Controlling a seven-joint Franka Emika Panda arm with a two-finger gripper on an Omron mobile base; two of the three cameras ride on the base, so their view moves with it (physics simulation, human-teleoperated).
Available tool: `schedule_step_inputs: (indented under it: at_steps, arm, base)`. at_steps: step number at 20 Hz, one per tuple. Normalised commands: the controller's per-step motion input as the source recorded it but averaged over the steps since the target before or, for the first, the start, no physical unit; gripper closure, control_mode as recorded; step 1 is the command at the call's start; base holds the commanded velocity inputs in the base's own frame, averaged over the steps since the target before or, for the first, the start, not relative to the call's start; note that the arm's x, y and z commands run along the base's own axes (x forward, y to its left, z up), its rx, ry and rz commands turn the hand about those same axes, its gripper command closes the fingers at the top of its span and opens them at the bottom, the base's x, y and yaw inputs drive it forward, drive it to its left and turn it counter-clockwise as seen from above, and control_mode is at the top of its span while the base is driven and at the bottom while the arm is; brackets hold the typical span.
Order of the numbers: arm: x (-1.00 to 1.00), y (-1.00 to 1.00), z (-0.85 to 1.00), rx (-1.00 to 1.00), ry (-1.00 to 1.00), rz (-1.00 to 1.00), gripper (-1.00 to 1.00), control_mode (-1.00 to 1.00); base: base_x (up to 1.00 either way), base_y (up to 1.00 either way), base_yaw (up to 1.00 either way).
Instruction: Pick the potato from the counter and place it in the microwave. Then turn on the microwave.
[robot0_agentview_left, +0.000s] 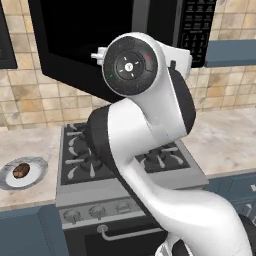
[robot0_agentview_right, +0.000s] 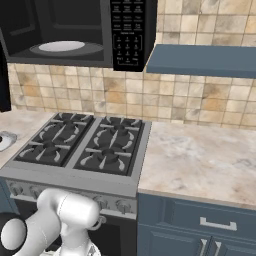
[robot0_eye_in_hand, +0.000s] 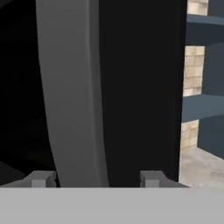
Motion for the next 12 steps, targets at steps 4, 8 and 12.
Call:
schedule_step_inputs:
  at_steps: [4, 8, 12]
  arm:
    - [-0.4, -0.48, -0.51, -0.01, 0.0, -0.08, -1.0, -1.0]
    - [-0.73, -0.59, -0.59, -0.01, 0.0, -0.02, -1.0, -1.0]
    - [-1.0, -0.22, -0.56, 0.0, 0.0, 0.0, -1.0, -1.0]
  base:
    - [0.0, 0.0, 0.0]
    - [0.0, 0.0, 0.0]
    - [0.0, 0.0, 0.0]
